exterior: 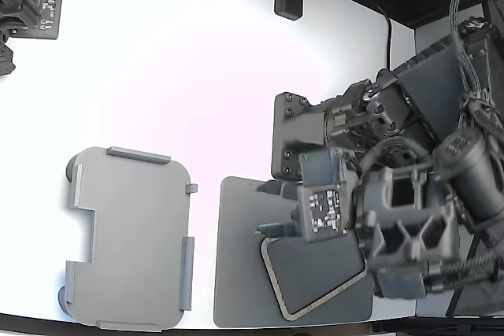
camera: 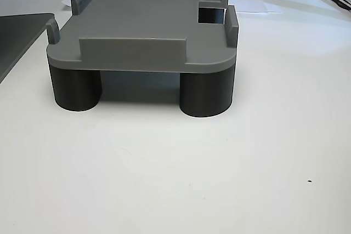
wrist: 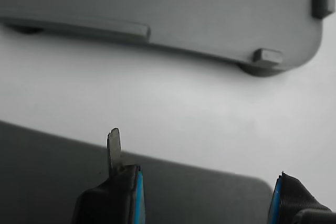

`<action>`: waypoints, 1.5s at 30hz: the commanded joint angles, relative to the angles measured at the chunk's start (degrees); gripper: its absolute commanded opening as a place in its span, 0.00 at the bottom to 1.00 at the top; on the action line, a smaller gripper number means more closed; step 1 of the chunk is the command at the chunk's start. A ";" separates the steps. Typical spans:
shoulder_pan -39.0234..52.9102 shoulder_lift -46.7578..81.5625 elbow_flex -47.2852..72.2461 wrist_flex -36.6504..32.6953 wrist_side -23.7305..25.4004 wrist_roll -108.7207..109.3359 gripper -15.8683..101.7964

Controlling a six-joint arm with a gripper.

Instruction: Move top rectangular frame to the holder.

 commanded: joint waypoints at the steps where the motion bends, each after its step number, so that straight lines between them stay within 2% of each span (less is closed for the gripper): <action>1: 12.04 -4.57 -3.16 3.78 -0.79 11.69 0.98; 9: 25.14 -7.73 -2.11 5.63 -4.39 22.68 0.98; 14: 29.18 -4.75 4.22 1.41 -4.83 24.96 0.98; 17: 28.74 -2.55 7.91 -1.49 -6.06 23.99 0.98; 21: 26.54 -2.64 8.44 -0.70 -6.50 22.32 0.98; 26: 23.29 -5.54 6.77 0.97 -9.58 19.69 0.97; 36: 14.68 -7.73 6.24 -0.44 -16.17 10.99 0.98; 45: 12.22 -7.03 10.90 -4.31 -18.28 8.35 0.98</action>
